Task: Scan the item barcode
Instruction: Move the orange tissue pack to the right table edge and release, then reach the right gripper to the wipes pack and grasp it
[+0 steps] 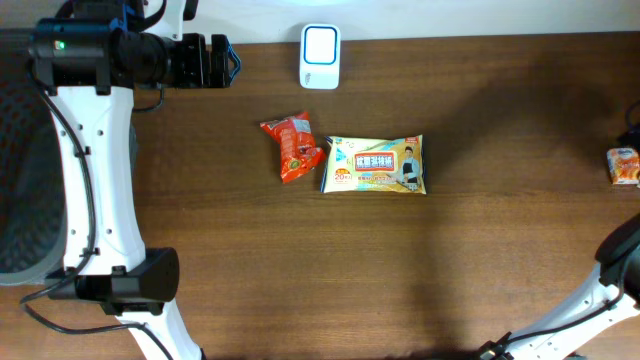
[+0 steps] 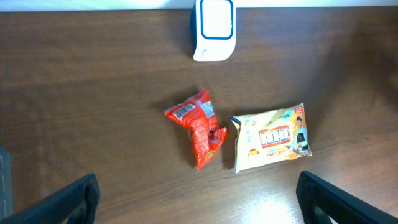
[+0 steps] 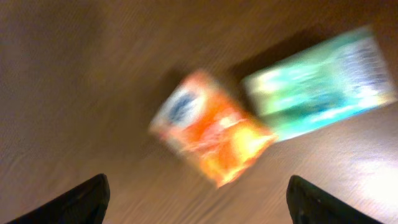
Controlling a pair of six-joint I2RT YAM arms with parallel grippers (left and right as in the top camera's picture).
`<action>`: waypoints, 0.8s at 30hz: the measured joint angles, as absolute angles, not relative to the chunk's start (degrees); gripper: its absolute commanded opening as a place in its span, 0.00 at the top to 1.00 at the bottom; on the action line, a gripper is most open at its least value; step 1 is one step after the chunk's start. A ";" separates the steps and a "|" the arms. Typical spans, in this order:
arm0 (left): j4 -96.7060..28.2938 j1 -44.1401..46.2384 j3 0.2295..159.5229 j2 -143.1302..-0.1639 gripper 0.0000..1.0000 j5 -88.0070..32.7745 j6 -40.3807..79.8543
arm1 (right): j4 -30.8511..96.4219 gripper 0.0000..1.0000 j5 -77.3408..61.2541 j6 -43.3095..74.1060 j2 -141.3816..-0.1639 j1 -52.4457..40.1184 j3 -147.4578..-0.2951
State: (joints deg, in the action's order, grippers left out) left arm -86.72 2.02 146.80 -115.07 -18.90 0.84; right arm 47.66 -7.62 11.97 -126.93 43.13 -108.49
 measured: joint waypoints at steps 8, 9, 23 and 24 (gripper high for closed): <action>-86.72 2.02 146.80 -115.07 0.01 -18.90 0.84 | 62.87 0.01 -35.81 -3.33 -126.93 22.00 -108.29; -86.72 2.00 146.80 -115.07 0.01 -18.90 0.84 | 63.64 0.01 -34.94 -4.38 -126.93 19.07 -108.16; -86.72 1.91 146.80 -115.07 0.01 -18.90 0.84 | 67.42 0.00 -14.13 0.23 -126.93 -2.81 -104.16; -86.72 1.91 146.80 -115.07 0.01 -18.90 0.84 | 66.15 0.03 -14.46 0.23 -126.93 -2.76 -102.85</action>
